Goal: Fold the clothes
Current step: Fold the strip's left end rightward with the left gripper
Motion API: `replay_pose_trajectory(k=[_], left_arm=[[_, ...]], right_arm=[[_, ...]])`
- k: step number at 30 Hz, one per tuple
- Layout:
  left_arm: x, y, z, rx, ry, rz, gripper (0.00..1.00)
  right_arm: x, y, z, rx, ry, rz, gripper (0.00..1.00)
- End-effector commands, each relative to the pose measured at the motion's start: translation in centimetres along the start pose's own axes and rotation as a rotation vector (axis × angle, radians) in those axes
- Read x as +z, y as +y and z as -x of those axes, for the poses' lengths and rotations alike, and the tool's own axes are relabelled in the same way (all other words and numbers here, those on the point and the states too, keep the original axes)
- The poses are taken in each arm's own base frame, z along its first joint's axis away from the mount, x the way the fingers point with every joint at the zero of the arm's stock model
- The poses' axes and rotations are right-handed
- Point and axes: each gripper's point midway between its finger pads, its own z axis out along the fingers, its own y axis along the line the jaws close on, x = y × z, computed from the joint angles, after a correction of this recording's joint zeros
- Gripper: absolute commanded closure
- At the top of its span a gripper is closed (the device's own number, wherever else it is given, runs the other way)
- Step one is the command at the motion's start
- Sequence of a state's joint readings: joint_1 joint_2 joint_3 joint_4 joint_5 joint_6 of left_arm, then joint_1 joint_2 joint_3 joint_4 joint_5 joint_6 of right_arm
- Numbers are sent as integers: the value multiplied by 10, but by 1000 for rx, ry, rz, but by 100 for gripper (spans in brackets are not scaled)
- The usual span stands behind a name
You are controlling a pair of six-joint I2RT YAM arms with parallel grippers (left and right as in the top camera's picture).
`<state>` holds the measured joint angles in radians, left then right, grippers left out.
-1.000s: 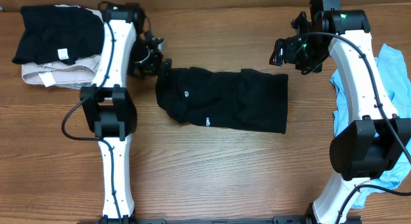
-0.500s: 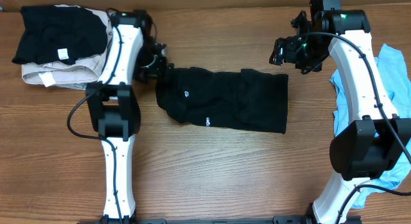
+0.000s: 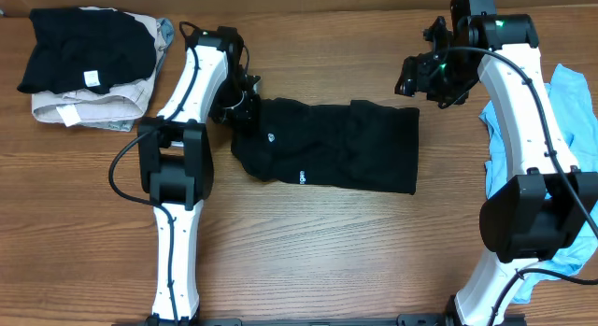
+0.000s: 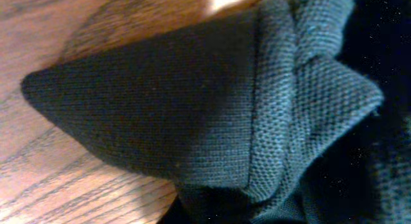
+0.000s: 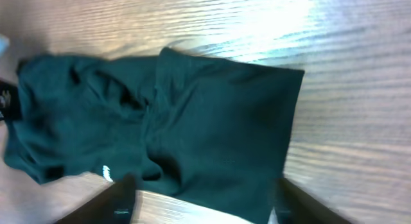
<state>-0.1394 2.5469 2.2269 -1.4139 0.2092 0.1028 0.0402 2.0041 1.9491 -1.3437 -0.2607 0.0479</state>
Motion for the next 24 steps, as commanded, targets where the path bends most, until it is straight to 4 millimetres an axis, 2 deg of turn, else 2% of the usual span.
replay_pose_trajectory(k=[1, 2, 3, 4, 7, 10, 13, 18, 22, 24], left_arm=[[-3, 16, -5, -54, 12, 11, 96], [-12, 17, -3, -56, -4, 12, 96], [-20, 17, -2, -58, -18, 13, 96], [-29, 17, 0, -57, -36, 14, 96], [-59, 12, 3, -47, -94, 21, 96], [-90, 2, 3, -28, -156, 18, 96], [-114, -7, 1, -3, -207, 25, 96], [-141, -22, -3, 33, -271, 34, 96], [-155, -30, -7, 57, -301, 38, 96], [-159, -33, -8, 63, -311, 39, 96]], right_arm=[[9, -1, -6, 18, 27, -1, 60], [12, -2, -8, 31, 37, -2, 72], [15, -3, -11, 37, 48, -3, 93], [20, -5, -15, 40, 61, -5, 96], [38, -7, -27, 52, 103, 17, 96], [60, 1, -42, 34, 143, 109, 96], [80, 8, -56, 17, 168, 199, 96], [112, 2, -80, 23, 196, 236, 96], [133, -4, -93, 88, 198, 243, 96], [140, 0, -96, 101, 187, 282, 96]])
